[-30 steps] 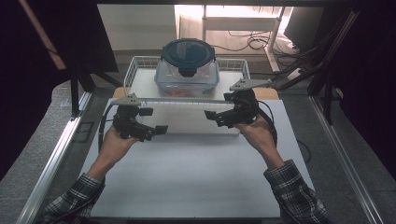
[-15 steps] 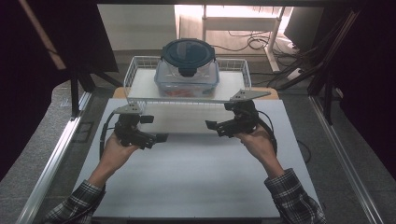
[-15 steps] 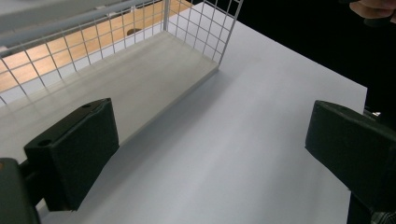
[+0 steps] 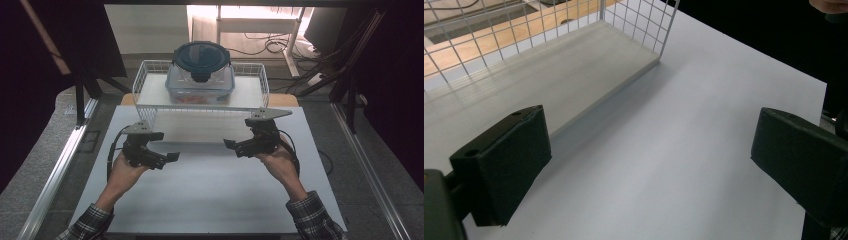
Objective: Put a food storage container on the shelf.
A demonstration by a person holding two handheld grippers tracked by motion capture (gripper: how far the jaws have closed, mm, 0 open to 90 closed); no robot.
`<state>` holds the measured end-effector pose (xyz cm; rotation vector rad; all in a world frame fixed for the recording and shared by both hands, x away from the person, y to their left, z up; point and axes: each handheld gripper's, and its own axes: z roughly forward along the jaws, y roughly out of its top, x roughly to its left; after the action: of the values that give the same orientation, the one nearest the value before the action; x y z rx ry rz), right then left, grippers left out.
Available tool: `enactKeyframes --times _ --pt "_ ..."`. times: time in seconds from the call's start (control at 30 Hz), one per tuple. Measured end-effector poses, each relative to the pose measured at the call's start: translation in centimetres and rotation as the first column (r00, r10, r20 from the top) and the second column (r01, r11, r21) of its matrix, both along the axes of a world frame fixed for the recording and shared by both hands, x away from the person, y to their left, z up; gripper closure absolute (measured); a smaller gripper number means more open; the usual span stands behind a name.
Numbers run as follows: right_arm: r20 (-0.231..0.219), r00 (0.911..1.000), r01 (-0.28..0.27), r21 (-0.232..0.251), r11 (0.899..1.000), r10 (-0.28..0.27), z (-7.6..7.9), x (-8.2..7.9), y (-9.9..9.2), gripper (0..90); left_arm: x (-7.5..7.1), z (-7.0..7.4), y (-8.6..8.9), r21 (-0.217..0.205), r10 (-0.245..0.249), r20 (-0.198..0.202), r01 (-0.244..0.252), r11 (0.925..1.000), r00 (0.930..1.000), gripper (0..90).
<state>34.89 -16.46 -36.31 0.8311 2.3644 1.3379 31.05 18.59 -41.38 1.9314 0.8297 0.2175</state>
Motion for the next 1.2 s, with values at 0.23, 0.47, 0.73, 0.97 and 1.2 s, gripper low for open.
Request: enactKeyframes --times 0.23,0.47,0.73,0.97,1.2 --pt "0.003 1.0000 0.004 0.000 1.000 -0.004 -0.8 -0.7 -0.5 0.0 -0.8 -0.9 0.1 -0.009 0.016 0.002 -0.016 0.9998 0.9999 2.5" --pt "0.004 0.9999 0.014 0.000 1.000 -0.014 -2.0 -1.4 -0.7 0.0 -1.5 -1.9 -0.2 0.011 0.015 0.013 -0.016 0.9998 0.9998 2.6" --pt "0.008 0.9996 0.027 -0.014 1.000 -0.027 -3.3 -2.0 -0.9 0.0 -2.1 -3.6 -0.4 0.005 0.014 -0.004 -0.014 0.9999 0.9999 2.6" --pt "0.008 0.9993 0.037 -0.019 0.999 -0.037 -4.5 -2.5 -1.2 0.0 -2.5 -4.9 -0.5 -0.004 0.016 -0.021 -0.016 0.9999 0.9997 2.6" --pt "-0.012 0.9992 0.039 -0.020 0.999 -0.039 -5.6 -3.0 -1.6 0.0 -2.8 -6.1 -0.2 0.015 0.022 -0.026 -0.021 0.9997 0.9994 2.6"
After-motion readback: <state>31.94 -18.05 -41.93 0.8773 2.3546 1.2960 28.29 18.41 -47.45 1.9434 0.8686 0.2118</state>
